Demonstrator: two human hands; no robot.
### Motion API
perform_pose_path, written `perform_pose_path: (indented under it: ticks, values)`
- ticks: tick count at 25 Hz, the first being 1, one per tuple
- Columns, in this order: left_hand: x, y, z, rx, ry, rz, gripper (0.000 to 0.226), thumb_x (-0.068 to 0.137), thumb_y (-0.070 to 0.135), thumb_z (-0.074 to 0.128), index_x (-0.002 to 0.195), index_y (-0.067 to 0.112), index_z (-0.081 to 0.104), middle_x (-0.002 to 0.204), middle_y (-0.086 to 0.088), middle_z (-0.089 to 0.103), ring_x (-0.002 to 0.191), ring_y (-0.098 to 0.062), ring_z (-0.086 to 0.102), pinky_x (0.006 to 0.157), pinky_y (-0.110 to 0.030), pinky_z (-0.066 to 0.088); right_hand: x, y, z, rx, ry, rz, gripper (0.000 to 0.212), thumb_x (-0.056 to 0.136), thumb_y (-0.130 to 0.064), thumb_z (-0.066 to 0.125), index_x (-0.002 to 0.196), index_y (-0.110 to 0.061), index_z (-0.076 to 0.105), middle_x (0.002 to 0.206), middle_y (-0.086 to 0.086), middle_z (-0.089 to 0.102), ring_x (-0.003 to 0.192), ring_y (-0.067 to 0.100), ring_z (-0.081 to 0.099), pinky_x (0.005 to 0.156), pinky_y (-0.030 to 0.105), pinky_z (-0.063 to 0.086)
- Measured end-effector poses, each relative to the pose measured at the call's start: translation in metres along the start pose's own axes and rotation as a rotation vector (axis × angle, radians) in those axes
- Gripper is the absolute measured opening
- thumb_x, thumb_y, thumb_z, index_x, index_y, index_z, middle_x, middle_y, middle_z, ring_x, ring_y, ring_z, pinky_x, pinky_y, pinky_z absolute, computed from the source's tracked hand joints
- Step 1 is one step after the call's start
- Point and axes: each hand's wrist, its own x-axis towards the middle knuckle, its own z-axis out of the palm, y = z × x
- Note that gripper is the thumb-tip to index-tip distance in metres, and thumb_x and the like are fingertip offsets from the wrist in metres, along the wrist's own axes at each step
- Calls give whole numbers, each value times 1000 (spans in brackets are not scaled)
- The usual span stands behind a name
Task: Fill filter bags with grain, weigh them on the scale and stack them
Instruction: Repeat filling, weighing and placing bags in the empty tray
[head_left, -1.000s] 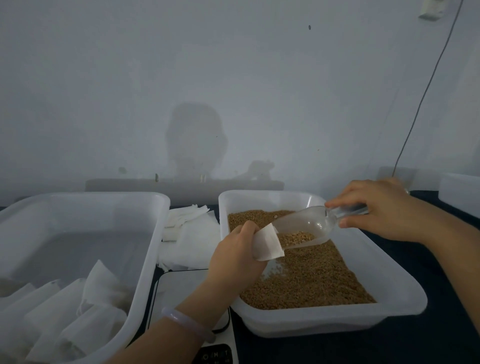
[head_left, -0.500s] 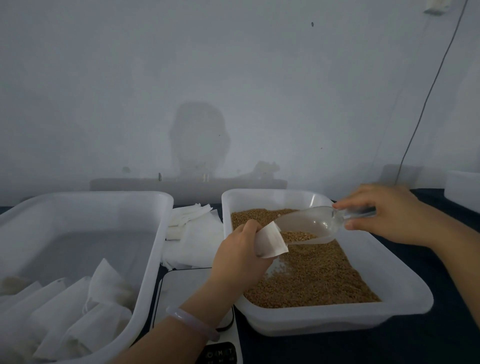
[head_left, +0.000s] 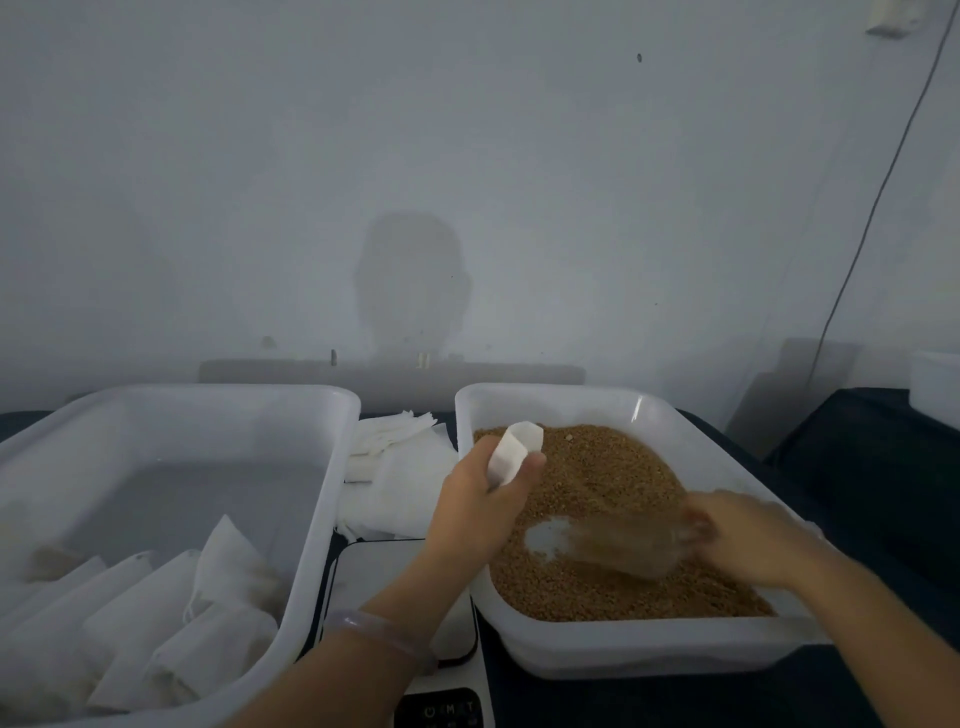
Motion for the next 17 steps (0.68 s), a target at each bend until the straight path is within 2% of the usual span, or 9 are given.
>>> perform_pose_path:
  ticks: [1, 4, 6, 8, 9, 11, 14, 16, 17]
  values:
    - [-2, 4, -4, -53, -20, -25, 25, 92, 44, 52, 85, 22, 62, 83, -7, 69, 66, -11, 59, 65, -32, 52, 4, -4, 8, -70, -18, -6, 22, 90, -31, 59, 111, -34, 54, 115, -10, 58, 98, 7, 55, 91, 28, 43]
    - [-7, 21, -29, -214, -124, -70, 38, 94, 47, 45, 86, 21, 72, 82, 3, 72, 70, -7, 65, 64, -20, 53, 8, -25, 9, -151, -40, -26, 31, 88, -38, 60, 118, -34, 53, 122, -13, 56, 105, 8, 53, 93, 25, 41]
    - [-8, 28, -55, -285, -274, -53, 45, 91, 59, 41, 92, 30, 75, 92, 9, 73, 83, -5, 68, 72, -20, 54, 5, -54, 1, 177, 35, -154, 47, 74, -61, 65, 115, -40, 55, 117, -24, 56, 106, 1, 55, 93, 23, 43]
    - [-9, 33, -78, -315, -423, -13, 43, 89, 62, 36, 101, 42, 72, 109, 12, 70, 103, -7, 65, 87, -25, 53, -6, -98, -11, 725, -4, -359, 55, 56, -76, 66, 103, -48, 63, 110, -26, 64, 103, -4, 60, 90, 22, 48]
    - [-10, 33, -87, -320, -472, -1, 44, 90, 61, 34, 105, 41, 70, 112, 13, 69, 108, -7, 63, 88, -24, 52, -10, -120, -12, 928, -76, -474, 52, 56, -72, 70, 101, -47, 67, 110, -21, 67, 102, -1, 62, 87, 25, 52]
    - [-10, 31, -100, -255, -501, -9, 47, 89, 57, 32, 106, 31, 68, 105, 9, 71, 104, -10, 65, 83, -22, 53, -8, -157, -7, 1112, -136, -602, 37, 66, -50, 78, 100, -35, 71, 105, -8, 71, 99, 11, 67, 83, 32, 56]
    - [-9, 21, -118, -18, -395, 64, 36, 84, 52, 44, 102, 28, 65, 96, 6, 71, 95, -12, 66, 82, -23, 54, 0, -193, 1, 1093, 29, -600, 18, 73, -28, 77, 91, -26, 74, 89, -4, 74, 85, 13, 70, 73, 29, 57]
    - [-7, 9, -132, 168, -298, 150, 18, 77, 42, 69, 95, 36, 66, 93, 11, 71, 89, -3, 65, 77, -16, 50, 6, -201, 9, 1015, 90, -586, 16, 74, -22, 79, 87, -29, 73, 84, -7, 74, 82, 9, 70, 70, 25, 56]
    - [-7, 2, -137, 269, -273, 146, 17, 72, 35, 79, 85, 38, 68, 85, 12, 71, 80, 0, 64, 73, -16, 47, 10, -202, 15, 923, 125, -575, 13, 73, -21, 80, 83, -27, 74, 82, -5, 74, 80, 10, 70, 69, 28, 57]
